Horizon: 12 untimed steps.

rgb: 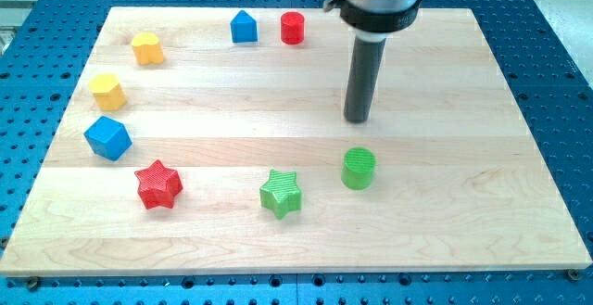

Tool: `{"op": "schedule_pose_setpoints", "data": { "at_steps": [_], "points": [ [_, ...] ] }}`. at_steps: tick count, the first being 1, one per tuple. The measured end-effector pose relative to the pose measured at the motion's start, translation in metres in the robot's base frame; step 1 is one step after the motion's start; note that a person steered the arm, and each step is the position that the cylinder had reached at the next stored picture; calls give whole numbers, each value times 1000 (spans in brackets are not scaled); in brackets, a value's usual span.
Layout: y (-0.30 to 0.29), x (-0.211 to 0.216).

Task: Push the green circle into the green star

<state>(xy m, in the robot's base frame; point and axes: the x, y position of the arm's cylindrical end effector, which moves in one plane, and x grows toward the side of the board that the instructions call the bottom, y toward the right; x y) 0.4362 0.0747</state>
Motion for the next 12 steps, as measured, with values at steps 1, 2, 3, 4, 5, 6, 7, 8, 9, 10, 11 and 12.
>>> {"op": "schedule_pose_setpoints", "data": {
  "at_steps": [1,2,3,4,5,6,7,8,9,10,11,12],
  "points": [
    [-19,15],
    [-18,50],
    [1,86],
    [11,101],
    [35,122],
    [93,141],
    [188,143],
    [149,182],
    [77,182],
    [-13,182],
    [-58,182],
    [-121,182]
  ]
}}
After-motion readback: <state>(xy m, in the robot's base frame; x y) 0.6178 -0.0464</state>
